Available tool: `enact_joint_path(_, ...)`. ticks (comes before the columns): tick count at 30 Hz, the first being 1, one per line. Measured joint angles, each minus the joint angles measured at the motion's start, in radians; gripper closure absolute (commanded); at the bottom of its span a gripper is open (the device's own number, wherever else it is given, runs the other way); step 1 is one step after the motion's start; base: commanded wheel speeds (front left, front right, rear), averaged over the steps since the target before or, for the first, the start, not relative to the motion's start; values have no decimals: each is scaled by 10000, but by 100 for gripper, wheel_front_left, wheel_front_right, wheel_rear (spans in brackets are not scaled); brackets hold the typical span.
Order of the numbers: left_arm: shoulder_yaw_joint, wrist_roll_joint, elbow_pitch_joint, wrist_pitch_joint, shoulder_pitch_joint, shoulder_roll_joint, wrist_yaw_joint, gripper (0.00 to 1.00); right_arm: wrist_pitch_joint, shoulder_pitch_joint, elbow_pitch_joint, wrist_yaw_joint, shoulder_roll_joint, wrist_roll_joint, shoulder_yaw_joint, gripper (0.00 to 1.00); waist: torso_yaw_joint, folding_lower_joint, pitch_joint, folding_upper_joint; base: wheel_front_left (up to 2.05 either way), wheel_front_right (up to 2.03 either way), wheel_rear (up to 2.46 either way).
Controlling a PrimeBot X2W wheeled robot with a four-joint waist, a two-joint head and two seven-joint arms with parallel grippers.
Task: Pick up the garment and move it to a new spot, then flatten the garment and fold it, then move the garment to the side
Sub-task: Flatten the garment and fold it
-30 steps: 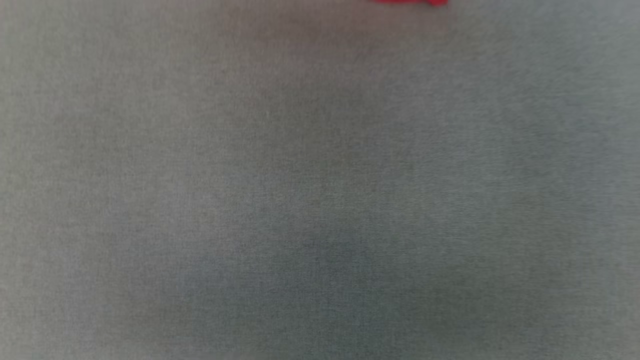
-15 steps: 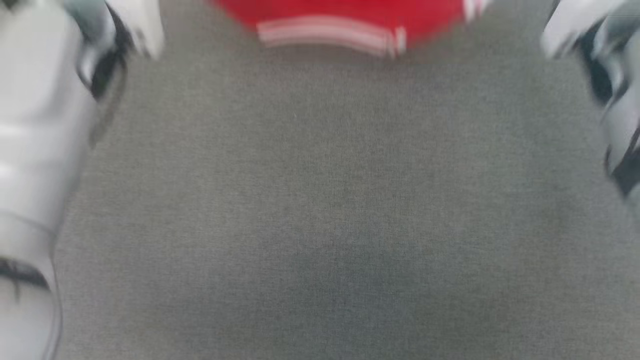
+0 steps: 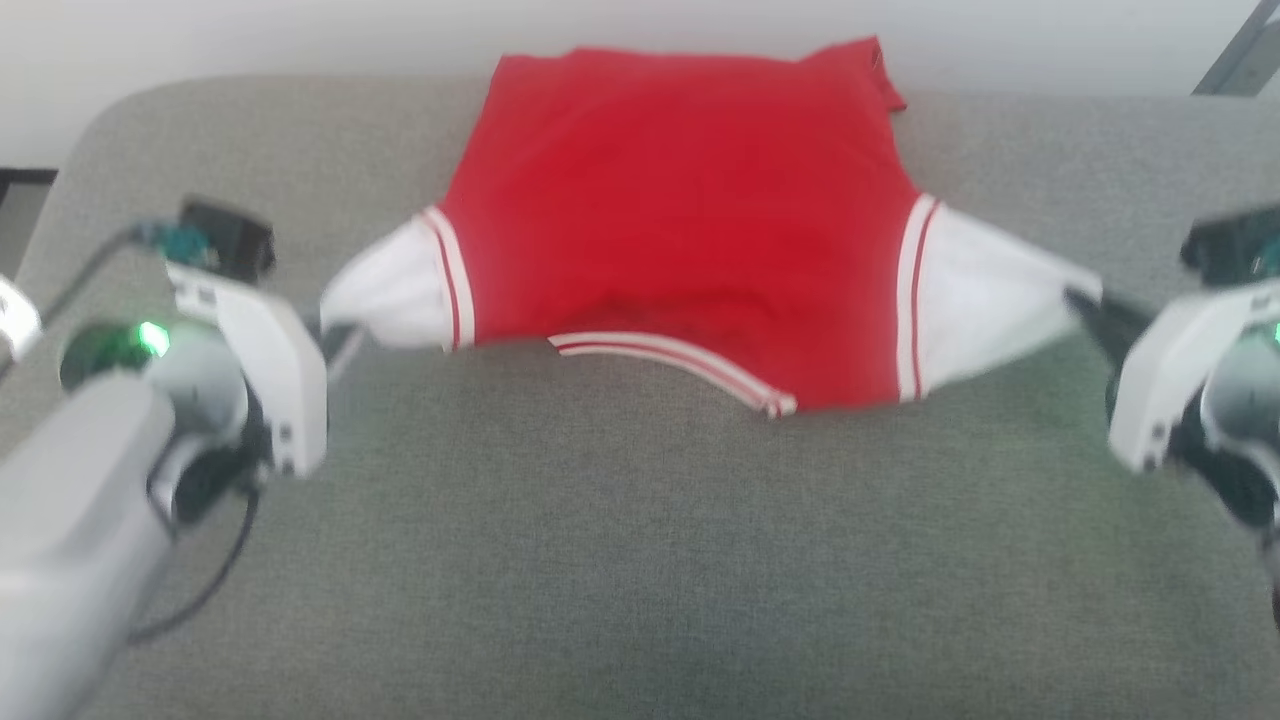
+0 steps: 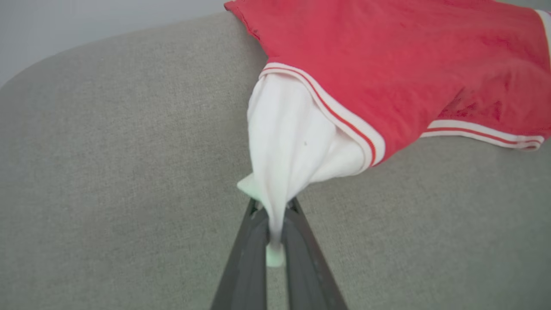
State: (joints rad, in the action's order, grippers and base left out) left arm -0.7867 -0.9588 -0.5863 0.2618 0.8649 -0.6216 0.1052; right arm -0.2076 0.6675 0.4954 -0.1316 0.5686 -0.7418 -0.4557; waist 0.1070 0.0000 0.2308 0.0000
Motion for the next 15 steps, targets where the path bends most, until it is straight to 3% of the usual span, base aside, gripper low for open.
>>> enact_joint_path(7, 247, -897, 3264, 522, -2589, -1584, -1513, 100, -1668, -2452, -2098, 0, 853, -846, 238, 100, -128, 0, -519, 0, 0, 0, 0)
enact_joint_path(13, 721, -1553, 5958, 627, -4499, -3129, -3083, 100, -3049, -4265, -3584, 0, 1584, -1131, 1028, 100, -203, 0, -640, 0, 0, 0, 0)
enact_joint_path(14, 836, -1718, 6683, 627, -5049, -3555, -3574, 100, -3526, -4912, -4063, 0, 1768, -1212, 1300, 100, -180, 0, -659, 0, 0, 0, 0)
enact_joint_path(15, 863, -1783, 6976, 652, -5310, -3762, -3799, 100, -3751, -5223, -4322, 0, 1862, -1244, 1434, 100, -172, 0, -657, 0, 0, 0, 0)
